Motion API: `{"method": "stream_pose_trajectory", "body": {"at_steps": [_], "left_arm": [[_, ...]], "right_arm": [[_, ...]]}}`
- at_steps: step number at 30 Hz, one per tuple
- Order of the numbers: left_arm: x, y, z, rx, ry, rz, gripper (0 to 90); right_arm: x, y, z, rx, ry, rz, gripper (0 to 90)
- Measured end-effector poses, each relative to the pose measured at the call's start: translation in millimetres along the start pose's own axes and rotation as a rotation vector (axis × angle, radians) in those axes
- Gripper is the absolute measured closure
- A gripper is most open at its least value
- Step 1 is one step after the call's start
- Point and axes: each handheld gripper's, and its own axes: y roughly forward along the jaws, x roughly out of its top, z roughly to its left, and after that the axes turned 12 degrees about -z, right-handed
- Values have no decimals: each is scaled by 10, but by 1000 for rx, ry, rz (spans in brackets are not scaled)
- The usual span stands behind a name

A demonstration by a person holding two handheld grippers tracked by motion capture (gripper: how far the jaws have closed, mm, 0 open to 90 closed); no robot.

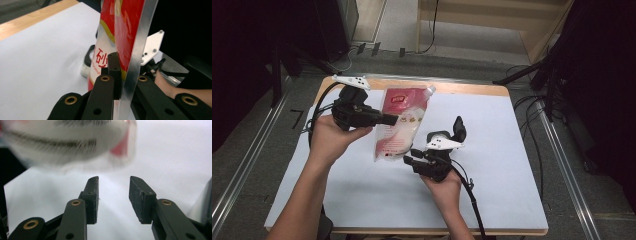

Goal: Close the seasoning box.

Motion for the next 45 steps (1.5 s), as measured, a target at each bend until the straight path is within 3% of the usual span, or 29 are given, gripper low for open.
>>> {"method": "stream_pose_trajectory", "body": {"at_steps": [3, 7, 11, 22, 30, 34, 40, 45], "left_arm": [[-27, -15, 95, 33, 11, -13, 900], [-89, 20, 250, 46, -16, -17, 900], [-136, 99, 362, 73, -30, -5, 900], [-207, 345, 506, 78, -21, -1, 900], [-267, 532, 614, 108, -28, -12, 900], [-301, 628, 669, 116, -22, -19, 900], [-409, 726, 760, 134, -16, 18, 900], [-472, 722, 828, 113, -31, 2, 900]], "right_arm": [[42, -33, -46, 23, 10, 7, 604], [112, -70, -64, 41, -79, 43, 603], [159, -115, -94, 56, -125, 90, 593], [208, -274, -196, 190, -124, 125, 566], [184, -448, -268, 196, -138, 143, 546], [135, -533, -300, 198, -132, 127, 540], [34, -621, -345, 176, -111, 138, 536], [39, -654, -388, 163, -97, 129, 529]]}}
